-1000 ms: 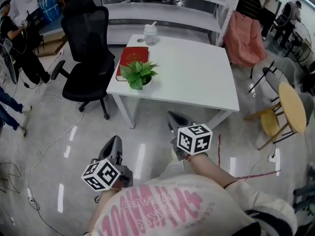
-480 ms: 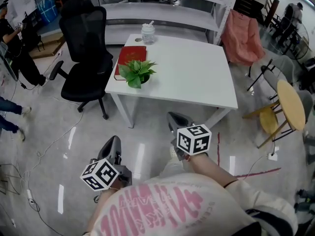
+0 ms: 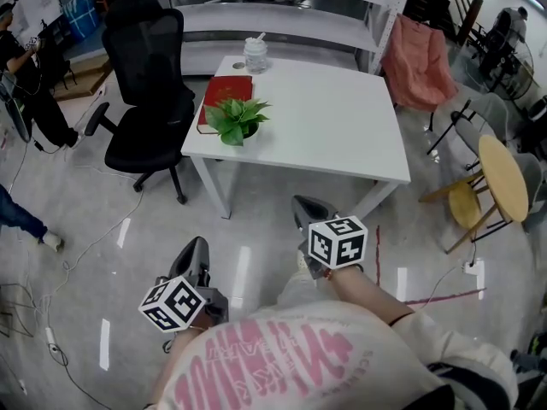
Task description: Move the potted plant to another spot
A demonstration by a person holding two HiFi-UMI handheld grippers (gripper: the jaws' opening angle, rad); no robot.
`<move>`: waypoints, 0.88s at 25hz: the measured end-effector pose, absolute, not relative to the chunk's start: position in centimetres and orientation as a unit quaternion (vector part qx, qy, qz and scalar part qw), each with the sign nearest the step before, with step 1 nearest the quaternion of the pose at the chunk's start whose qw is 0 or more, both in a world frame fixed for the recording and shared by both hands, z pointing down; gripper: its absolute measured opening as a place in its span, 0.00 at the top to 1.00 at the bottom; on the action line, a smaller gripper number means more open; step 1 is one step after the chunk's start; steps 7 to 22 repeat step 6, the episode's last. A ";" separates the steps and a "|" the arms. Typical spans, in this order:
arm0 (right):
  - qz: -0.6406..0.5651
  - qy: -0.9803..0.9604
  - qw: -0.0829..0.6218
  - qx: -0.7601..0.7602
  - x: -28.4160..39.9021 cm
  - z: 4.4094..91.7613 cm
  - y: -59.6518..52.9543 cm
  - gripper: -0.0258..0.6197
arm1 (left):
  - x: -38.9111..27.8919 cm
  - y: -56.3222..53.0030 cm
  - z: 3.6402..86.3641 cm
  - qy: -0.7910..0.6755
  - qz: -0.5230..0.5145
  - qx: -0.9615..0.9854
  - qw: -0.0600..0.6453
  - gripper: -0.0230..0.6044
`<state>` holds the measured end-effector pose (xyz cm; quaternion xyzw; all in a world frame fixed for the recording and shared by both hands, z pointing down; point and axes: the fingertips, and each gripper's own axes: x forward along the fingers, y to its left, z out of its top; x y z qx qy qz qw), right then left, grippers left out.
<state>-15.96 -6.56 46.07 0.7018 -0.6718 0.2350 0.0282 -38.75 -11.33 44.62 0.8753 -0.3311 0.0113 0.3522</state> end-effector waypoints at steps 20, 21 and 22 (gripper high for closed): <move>0.246 -0.658 0.026 0.711 -15.7 46.9 -5.1 0.95 | -39.2 -10.1 45.2 -0.327 0.018 0.874 0.358 0.96; 0.246 -0.658 0.026 0.711 -15.7 46.9 -5.1 0.95 | -39.2 -10.1 45.2 -0.327 0.018 0.874 0.358 0.96; 0.246 -0.658 0.026 0.711 -15.7 46.9 -5.1 0.95 | -39.2 -10.1 45.2 -0.327 0.018 0.874 0.358 0.96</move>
